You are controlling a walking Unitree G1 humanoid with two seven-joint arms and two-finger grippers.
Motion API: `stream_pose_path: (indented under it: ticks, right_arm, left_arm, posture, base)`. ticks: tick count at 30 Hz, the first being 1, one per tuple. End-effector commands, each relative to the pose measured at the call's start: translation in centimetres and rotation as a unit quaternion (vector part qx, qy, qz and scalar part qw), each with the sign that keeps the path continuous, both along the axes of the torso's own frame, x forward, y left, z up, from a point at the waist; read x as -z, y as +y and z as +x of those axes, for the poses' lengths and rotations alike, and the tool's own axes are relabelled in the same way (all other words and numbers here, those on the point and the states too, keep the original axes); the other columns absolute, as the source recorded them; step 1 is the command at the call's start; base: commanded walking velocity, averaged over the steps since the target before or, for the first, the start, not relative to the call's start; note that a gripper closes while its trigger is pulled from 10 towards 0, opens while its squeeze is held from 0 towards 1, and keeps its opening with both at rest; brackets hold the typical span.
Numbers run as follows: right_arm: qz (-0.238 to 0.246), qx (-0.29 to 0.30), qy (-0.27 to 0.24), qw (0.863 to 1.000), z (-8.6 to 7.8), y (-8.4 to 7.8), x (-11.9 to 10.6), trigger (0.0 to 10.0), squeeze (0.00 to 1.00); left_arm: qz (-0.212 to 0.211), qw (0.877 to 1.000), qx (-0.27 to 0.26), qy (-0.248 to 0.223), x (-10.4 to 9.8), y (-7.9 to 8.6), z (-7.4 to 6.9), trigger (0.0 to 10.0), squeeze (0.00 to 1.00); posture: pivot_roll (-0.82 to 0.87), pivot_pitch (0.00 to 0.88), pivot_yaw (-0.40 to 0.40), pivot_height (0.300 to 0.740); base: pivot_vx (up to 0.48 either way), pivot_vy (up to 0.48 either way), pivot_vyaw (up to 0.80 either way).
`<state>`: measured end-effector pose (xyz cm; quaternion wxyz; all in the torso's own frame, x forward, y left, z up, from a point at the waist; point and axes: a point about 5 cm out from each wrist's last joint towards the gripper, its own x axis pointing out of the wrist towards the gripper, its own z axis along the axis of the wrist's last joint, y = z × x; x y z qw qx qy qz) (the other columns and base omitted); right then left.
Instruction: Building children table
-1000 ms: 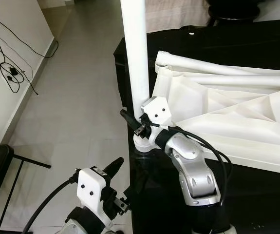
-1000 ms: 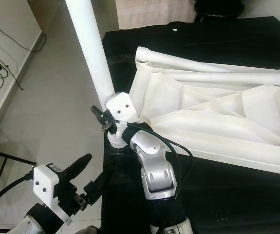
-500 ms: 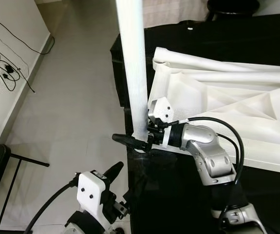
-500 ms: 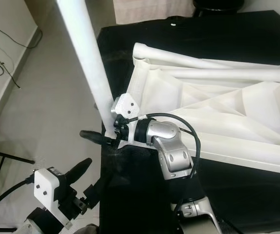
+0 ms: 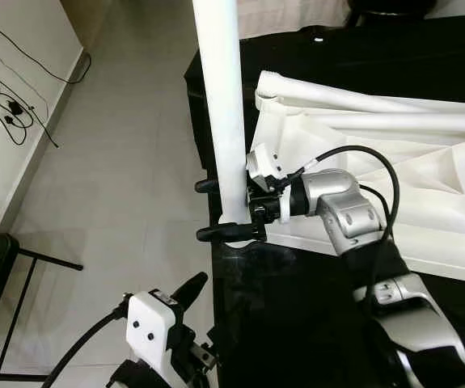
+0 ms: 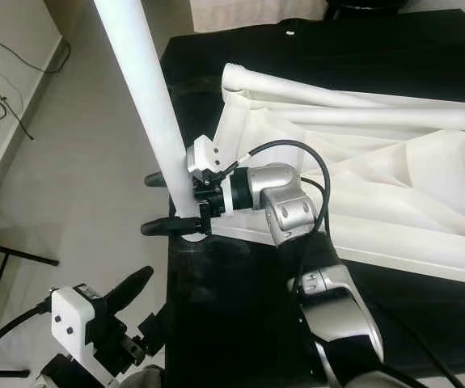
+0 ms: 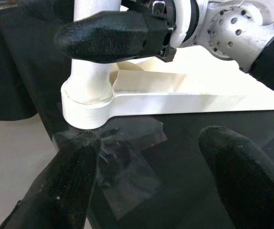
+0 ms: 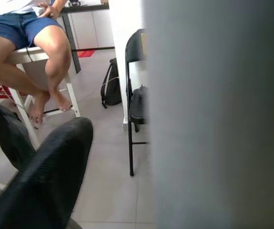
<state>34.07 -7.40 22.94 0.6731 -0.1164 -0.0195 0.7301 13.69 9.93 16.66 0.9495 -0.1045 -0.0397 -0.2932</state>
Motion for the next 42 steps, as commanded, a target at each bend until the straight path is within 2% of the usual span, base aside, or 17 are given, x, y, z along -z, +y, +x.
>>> stream_pose_path:
  ticks: [1,2,4,15,20,21,22,23,24,25,30,34,35,36,39,40,42]
  right_arm:
    - [-0.013,-0.035,0.010,0.999,-0.3,0.9,0.7,3.2,0.00]
    - [-0.018,-0.040,0.009,0.999,-0.2,0.8,0.6,1.1,0.00]
    - [-0.021,-0.043,0.009,0.999,-0.1,0.8,0.6,0.0,0.00]
    - [-0.009,-0.032,-0.002,0.999,0.0,-0.4,1.0,0.0,0.00]
    - [-0.016,0.061,-0.023,0.998,-0.3,-1.1,2.0,0.0,0.00]
    - [-0.006,0.221,-0.012,0.975,-1.1,-0.3,3.7,0.0,0.00]
    - [0.012,0.403,-0.010,0.915,-2.1,-0.6,4.8,0.0,0.00]
    - [0.011,0.487,0.013,0.873,-5.1,-0.5,6.4,0.0,0.00]
    - [0.011,0.487,0.013,0.873,-5.1,-0.5,6.4,0.0,0.00]
    - [0.014,0.525,0.018,0.851,-7.0,-0.4,6.8,0.0,0.00]
    - [0.027,0.522,0.002,0.853,-7.4,0.3,6.4,0.0,0.00]
    - [0.043,0.522,-0.008,0.852,-5.9,0.8,6.0,0.0,0.00]
    - [0.043,0.511,-0.009,0.858,-5.3,1.0,5.8,1.7,0.00]
    - [0.043,0.506,-0.009,0.861,-4.8,1.1,5.6,10.0,0.00]
    - [0.050,0.495,-0.010,0.867,-4.4,0.9,4.9,10.0,0.01]
    - [0.064,0.451,-0.010,0.890,-4.4,1.2,4.1,10.0,1.00]
    - [0.070,0.425,-0.013,0.902,-4.7,1.5,3.3,10.0,1.00]
  left_arm:
    - [0.012,1.000,0.004,0.009,0.1,0.0,-0.4,10.0,0.00]
    - [0.013,1.000,0.004,0.011,0.1,0.0,-0.6,10.0,0.00]
    - [0.013,1.000,0.004,0.012,0.1,0.0,-0.7,10.0,0.00]
    - [0.012,1.000,0.006,0.019,-0.1,0.0,-0.9,10.0,0.00]
    - [0.011,1.000,0.008,0.020,0.0,0.0,-0.8,10.0,0.00]
    - [0.012,1.000,0.008,0.020,0.0,0.2,-0.6,10.0,0.00]
    - [0.012,1.000,0.008,0.019,0.0,0.3,-0.5,10.0,0.00]
    - [0.013,1.000,0.008,0.018,0.0,0.5,-0.3,10.0,0.00]
    - [0.013,1.000,0.008,0.018,0.0,0.5,-0.3,10.0,0.00]
    - [0.014,1.000,0.010,0.016,0.0,0.5,0.0,10.0,0.00]
    - [0.015,1.000,0.013,0.015,0.2,0.7,0.4,10.0,0.00]
    - [0.017,1.000,0.010,0.014,0.6,0.9,1.1,10.0,0.00]
    - [0.018,1.000,0.003,0.010,0.7,1.0,1.6,10.0,0.00]
    - [0.019,1.000,-0.003,0.006,0.7,1.2,1.8,10.0,0.00]
    - [0.020,1.000,-0.008,0.003,0.8,1.3,2.2,10.0,0.00]
    - [0.020,1.000,-0.007,0.003,0.8,1.3,2.2,10.0,0.00]
    - [0.019,1.000,-0.005,0.004,0.8,1.3,2.3,10.0,0.00]
  posture:
    - [0.14,0.290,0.053,0.740]
    - [0.14,0.295,0.056,0.740]
    - [0.14,0.296,0.056,0.740]
    - [0.11,0.315,0.071,0.740]
    - [0.08,0.314,0.060,0.740]
    - [0.06,0.312,0.064,0.740]
    - [0.06,0.314,0.068,0.740]
    - [0.05,0.316,0.080,0.740]
    - [0.05,0.316,0.080,0.740]
    - [0.05,0.306,0.087,0.740]
    - [0.04,0.286,0.095,0.740]
    - [0.04,0.238,0.088,0.740]
    - [0.02,0.220,0.086,0.740]
    - [0.02,0.218,0.087,0.740]
    - [0.02,0.206,0.089,0.740]
    - [0.01,0.205,0.089,0.740]
    - [0.01,0.205,0.089,0.740]
  base:
    - [0.000,0.000,0.00]
    - [0.000,0.000,0.00]
    - [0.000,0.000,0.00]
    - [0.000,0.000,0.00]
    - [0.000,0.000,0.00]
    - [0.000,0.000,0.00]
    - [0.000,0.000,0.00]
    - [0.000,0.000,0.00]
    - [0.000,0.000,0.00]
    - [0.000,0.000,0.00]
    - [0.000,0.000,0.00]
    - [0.000,0.000,0.00]
    - [0.000,0.000,0.00]
    - [0.000,0.000,0.00]
    - [0.000,0.000,0.00]
    - [0.000,0.000,0.00]
    - [0.000,0.000,0.00]
